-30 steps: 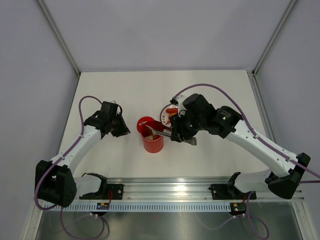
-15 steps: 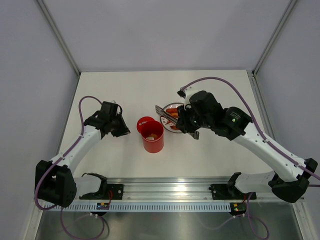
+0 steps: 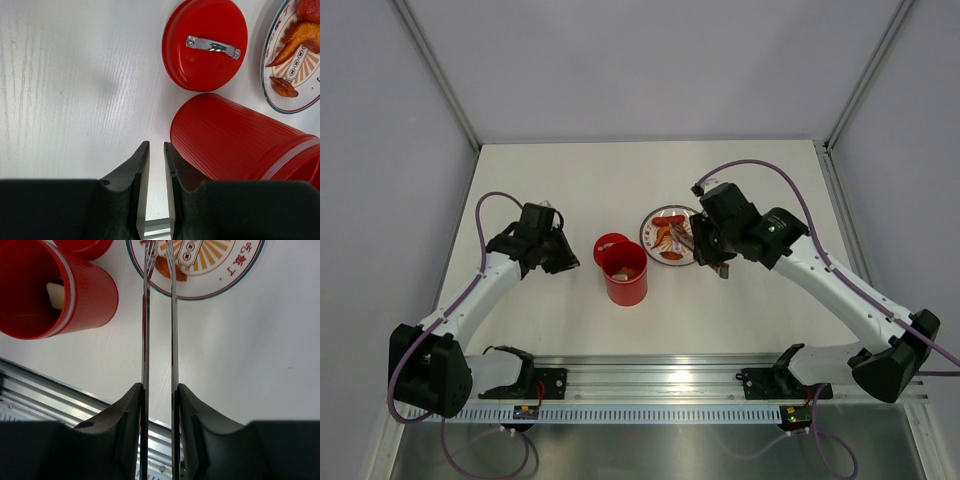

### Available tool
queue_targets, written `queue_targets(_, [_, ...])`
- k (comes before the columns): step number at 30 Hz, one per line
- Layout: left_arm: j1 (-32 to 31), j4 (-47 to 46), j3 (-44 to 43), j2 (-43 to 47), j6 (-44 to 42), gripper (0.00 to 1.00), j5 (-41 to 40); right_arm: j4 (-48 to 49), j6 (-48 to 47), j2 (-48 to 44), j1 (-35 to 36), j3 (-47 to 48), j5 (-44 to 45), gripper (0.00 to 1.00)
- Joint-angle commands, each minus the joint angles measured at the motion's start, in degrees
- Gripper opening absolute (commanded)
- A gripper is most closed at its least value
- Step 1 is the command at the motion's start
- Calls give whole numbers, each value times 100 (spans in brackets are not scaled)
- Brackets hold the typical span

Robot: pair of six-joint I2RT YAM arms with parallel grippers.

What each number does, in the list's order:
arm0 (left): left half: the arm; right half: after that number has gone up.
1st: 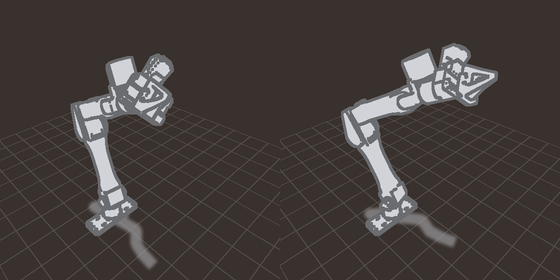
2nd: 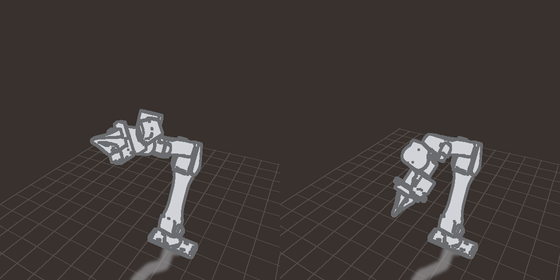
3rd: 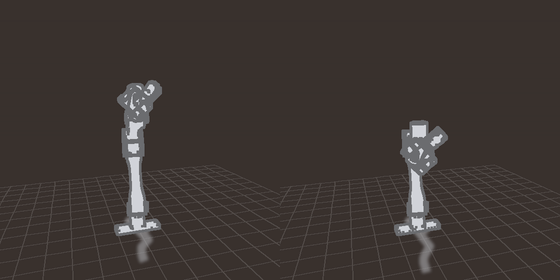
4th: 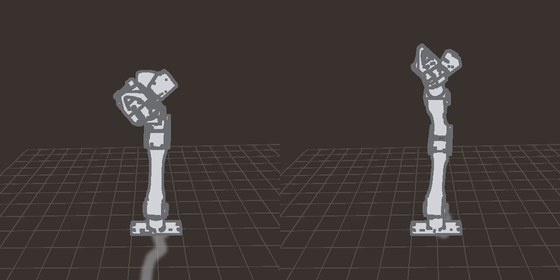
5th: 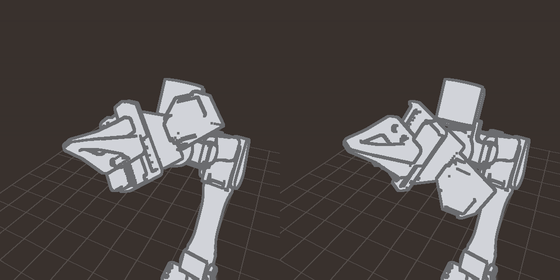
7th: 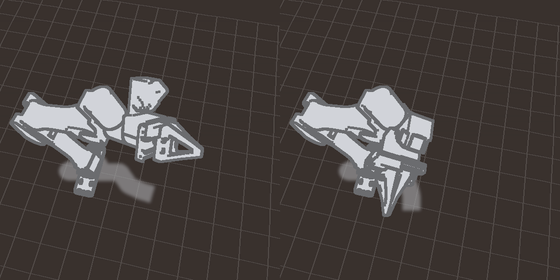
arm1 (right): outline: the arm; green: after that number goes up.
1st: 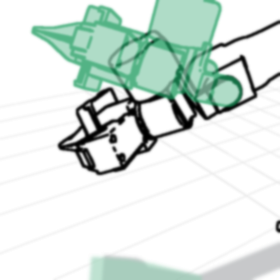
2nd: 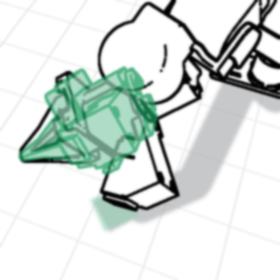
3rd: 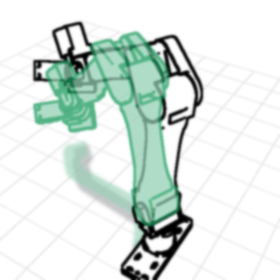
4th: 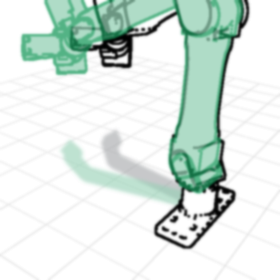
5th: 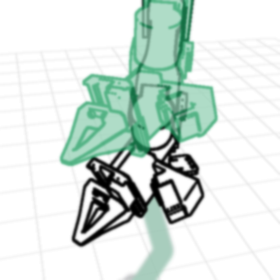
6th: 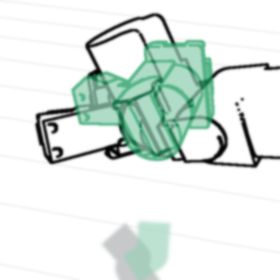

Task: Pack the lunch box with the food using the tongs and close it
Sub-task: Pick up the fake food from the plate.

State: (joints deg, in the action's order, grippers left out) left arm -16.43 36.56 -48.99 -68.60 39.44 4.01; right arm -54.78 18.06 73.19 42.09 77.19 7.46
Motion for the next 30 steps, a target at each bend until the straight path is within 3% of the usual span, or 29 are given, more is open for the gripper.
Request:
queue_targets(1, [34, -87, 30, 49, -33, 20, -85, -181, -189, 142, -7, -90, -368, 40])
queue_targets(20, [34, -166, -84, -171, -42, 20, 3, -32, -347, 1031, -16, -90, -535, 40])
queue_targets(30, [34, -175, -75, -215, -68, 20, -14, -15, -339, 1356, -7, 121, -17, 39])
